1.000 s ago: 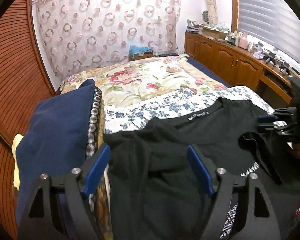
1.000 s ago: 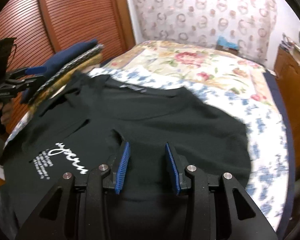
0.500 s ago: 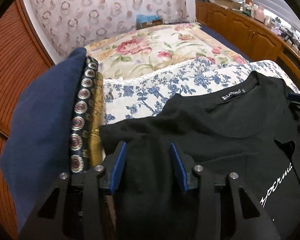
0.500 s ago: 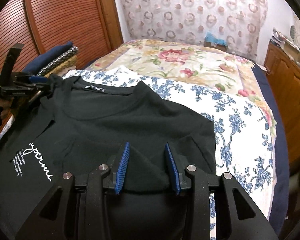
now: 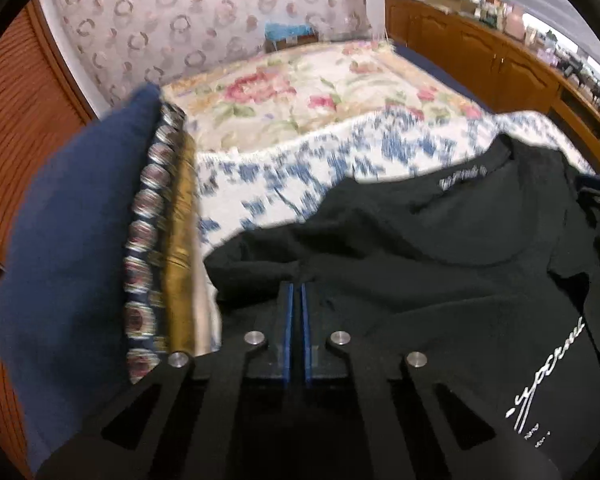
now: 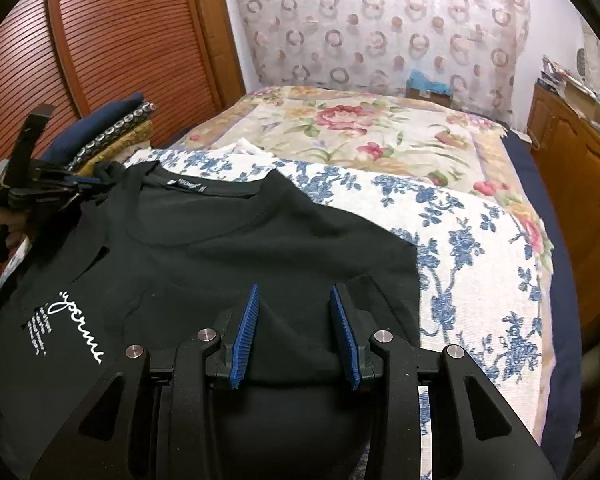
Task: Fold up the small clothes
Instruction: 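Grasp the black shirt edge beside the clothes stack with the left gripper, then grasp the shirt's other edge with the right gripper while the left gripper holds its edge, then lift the black shirt off the bed with both grippers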
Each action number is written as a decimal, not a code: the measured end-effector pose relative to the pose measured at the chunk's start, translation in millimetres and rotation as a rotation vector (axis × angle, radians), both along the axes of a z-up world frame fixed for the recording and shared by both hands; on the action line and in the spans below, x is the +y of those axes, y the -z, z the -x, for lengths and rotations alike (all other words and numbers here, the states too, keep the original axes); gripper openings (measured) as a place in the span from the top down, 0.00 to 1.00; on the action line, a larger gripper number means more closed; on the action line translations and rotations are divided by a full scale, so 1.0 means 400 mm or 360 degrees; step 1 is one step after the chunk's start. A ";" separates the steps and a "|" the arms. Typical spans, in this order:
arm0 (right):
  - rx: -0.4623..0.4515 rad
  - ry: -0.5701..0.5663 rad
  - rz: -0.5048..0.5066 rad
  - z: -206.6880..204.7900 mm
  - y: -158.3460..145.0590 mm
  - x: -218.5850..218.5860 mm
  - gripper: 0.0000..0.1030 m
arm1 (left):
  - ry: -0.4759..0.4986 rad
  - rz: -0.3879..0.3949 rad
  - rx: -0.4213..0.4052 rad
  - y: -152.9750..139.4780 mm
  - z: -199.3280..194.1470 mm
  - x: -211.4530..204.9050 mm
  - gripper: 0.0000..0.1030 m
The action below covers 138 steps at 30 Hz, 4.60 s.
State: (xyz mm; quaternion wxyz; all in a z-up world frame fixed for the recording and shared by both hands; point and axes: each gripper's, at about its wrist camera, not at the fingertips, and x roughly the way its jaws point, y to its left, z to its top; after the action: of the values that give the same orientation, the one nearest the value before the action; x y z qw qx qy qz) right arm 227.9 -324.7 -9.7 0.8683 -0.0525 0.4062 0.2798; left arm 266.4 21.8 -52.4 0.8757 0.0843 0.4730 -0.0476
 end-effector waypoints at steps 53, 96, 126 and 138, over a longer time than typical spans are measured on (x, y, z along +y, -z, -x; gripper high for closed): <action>-0.0318 0.0071 -0.0078 0.168 -0.225 0.054 0.94 | 0.0063 0.0290 -0.0579 -0.227 0.343 0.095 1.00; -0.0117 0.0206 0.0047 0.633 -0.147 -0.123 0.72 | -0.0176 0.0339 -0.0521 -0.152 0.782 0.260 0.68; 0.0027 0.0331 0.0113 0.416 0.020 -0.129 0.45 | -0.0096 0.0330 -0.0109 0.057 0.498 0.253 0.52; 0.0018 0.0298 0.0131 0.418 0.024 -0.119 0.42 | -0.0066 0.0281 -0.0054 0.047 0.469 0.240 0.50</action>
State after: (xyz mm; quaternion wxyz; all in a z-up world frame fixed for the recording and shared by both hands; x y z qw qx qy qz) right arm 60.6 -372.4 -19.3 0.8854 -0.0483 0.4254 0.1808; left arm 78.9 117.6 -71.0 0.8885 -0.0023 0.4536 -0.0695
